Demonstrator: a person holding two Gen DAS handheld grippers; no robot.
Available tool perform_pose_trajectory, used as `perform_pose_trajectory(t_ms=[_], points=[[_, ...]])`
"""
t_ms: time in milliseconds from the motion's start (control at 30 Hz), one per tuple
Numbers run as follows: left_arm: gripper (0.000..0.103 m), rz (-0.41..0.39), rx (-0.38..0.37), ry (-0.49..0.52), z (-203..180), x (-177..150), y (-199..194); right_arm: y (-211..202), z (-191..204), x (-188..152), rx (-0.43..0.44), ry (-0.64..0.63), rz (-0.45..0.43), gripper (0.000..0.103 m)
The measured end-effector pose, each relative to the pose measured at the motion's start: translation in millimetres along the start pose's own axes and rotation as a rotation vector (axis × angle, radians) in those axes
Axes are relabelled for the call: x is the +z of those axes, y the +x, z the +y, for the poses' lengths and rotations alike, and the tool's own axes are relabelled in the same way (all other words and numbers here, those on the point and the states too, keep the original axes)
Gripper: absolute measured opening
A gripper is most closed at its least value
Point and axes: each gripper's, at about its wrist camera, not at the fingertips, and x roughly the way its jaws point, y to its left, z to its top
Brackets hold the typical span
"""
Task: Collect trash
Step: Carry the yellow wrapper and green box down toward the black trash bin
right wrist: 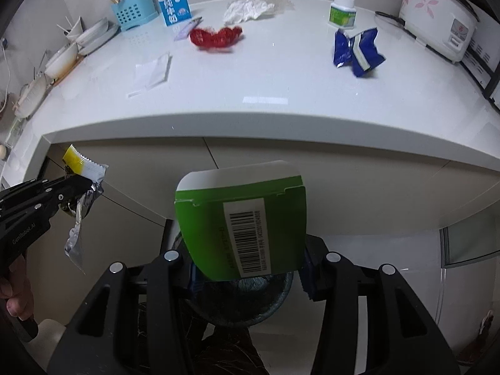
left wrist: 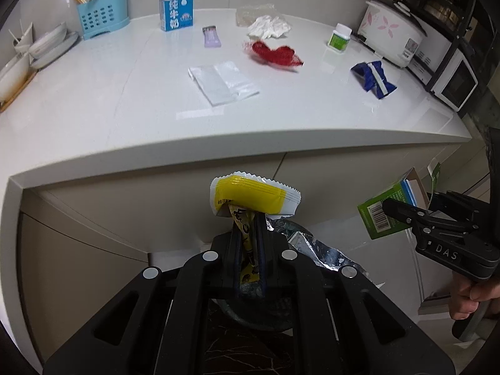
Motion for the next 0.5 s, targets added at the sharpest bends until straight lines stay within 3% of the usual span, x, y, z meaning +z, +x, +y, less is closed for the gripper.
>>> perform_pose_trajectory(t_ms=[500], points=[[0.008, 0.07, 0.005, -0.014, 12, -23, 37, 66, 18, -23, 0.026, -0.043, 0.084, 0.045]])
